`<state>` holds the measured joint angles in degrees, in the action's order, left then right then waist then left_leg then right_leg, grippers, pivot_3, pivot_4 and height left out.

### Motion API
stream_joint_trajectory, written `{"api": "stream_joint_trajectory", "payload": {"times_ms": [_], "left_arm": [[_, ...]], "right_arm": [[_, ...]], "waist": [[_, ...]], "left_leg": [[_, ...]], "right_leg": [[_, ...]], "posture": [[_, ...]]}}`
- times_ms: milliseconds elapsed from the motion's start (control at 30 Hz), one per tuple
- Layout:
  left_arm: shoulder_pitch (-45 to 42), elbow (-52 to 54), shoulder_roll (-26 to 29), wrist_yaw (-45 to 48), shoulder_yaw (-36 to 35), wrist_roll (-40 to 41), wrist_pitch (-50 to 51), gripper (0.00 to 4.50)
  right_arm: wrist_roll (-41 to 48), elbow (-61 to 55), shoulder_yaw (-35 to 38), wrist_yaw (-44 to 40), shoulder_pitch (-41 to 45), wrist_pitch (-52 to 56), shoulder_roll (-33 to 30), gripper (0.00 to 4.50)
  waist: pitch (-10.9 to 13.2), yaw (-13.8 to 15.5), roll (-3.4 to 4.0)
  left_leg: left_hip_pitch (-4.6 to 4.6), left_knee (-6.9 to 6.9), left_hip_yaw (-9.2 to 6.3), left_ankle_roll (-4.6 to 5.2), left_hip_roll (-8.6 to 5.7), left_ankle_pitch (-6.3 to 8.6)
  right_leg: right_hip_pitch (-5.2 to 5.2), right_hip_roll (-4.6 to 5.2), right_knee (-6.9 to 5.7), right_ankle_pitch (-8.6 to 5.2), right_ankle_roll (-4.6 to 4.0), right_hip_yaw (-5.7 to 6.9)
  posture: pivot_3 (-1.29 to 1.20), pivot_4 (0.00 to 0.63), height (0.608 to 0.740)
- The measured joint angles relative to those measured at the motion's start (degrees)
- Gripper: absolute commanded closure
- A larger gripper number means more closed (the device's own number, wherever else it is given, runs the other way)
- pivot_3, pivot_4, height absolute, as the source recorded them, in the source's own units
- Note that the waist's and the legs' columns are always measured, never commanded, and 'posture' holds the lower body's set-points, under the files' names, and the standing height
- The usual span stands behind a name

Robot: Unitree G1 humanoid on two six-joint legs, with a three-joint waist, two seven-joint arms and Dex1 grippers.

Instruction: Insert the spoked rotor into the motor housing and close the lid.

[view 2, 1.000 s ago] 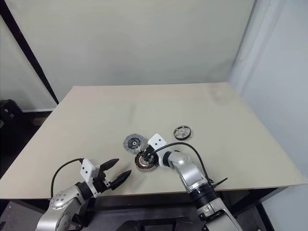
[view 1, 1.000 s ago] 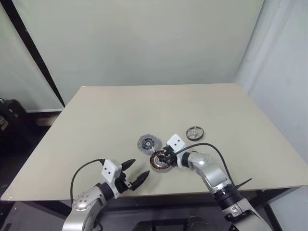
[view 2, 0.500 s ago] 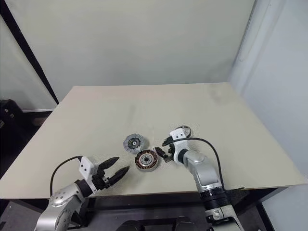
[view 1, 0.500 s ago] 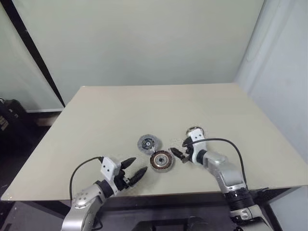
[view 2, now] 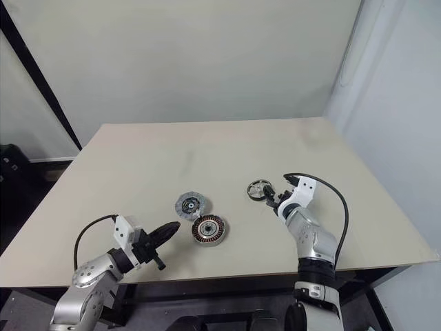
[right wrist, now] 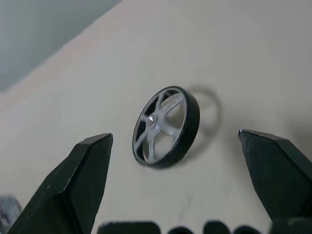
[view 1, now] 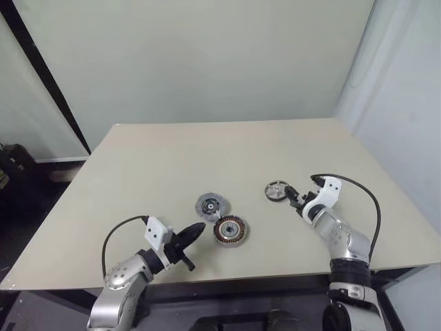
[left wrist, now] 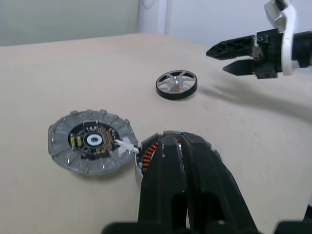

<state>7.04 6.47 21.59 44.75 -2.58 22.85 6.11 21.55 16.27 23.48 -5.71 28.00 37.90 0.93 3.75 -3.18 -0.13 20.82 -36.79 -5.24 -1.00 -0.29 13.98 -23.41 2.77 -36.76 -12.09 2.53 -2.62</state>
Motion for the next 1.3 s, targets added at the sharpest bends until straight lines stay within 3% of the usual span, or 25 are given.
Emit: {"api": "stream_joint_trajectory", "payload": {"times_ms": [400,533,833,1167,1300], "left_arm": [[-0.1,0.6,0.4,0.2,-0.2,0.0,-0.1,4.46],[1.1,1.4,0.5,-0.1,-0.3,-0.1,-0.1,4.5],[2.0,2.1,0.5,-0.7,-0.3,-0.1,-0.1,4.5],[2.3,2.1,0.5,-1.0,-0.2,-0.1,-0.5,4.5],[2.4,2.1,0.4,-1.1,-0.3,-0.1,-0.6,4.5]], "right_arm": [[5.7,22.6,5.1,0.6,10.2,-3.8,-0.2,0.0],[5.8,28.0,5.2,0.3,11.4,-6.4,-0.5,0.91],[7.8,33.0,6.3,-1.3,13.0,-10.5,-0.7,4.08],[9.0,33.0,6.8,-2.0,12.8,-10.5,-0.9,4.15],[10.6,24.8,4.9,-3.3,10.1,-6.1,0.3,4.15]], "waist": [[0.0,-1.1,0.06],[0.0,-1.5,0.06],[0.0,-2.0,0.08],[0.0,-2.4,0.11],[0.0,-2.4,0.13]], "left_leg": [[-0.01,0.09,0.0,0.03,-0.04,-0.01],[-0.02,0.16,-0.01,0.03,-0.04,-0.01],[-0.03,0.16,-0.02,0.03,-0.04,-0.01],[-0.04,0.18,-0.03,0.03,-0.04,-0.01],[-0.02,0.2,-0.05,0.03,-0.04,-0.01]], "right_leg": [[0.03,0.0,0.03,0.0,0.0,-0.05],[0.02,0.0,0.03,0.0,0.0,-0.06],[0.03,-0.01,0.03,0.01,0.0,-0.07],[0.03,-0.02,0.03,0.01,0.0,-0.08],[0.01,-0.02,0.02,0.01,0.0,-0.08]], "posture": [[0.0,0.0,0.74],[0.0,0.0,0.74],[0.0,0.0,0.74],[0.0,0.0,0.74],[0.0,0.0,0.74]]}}
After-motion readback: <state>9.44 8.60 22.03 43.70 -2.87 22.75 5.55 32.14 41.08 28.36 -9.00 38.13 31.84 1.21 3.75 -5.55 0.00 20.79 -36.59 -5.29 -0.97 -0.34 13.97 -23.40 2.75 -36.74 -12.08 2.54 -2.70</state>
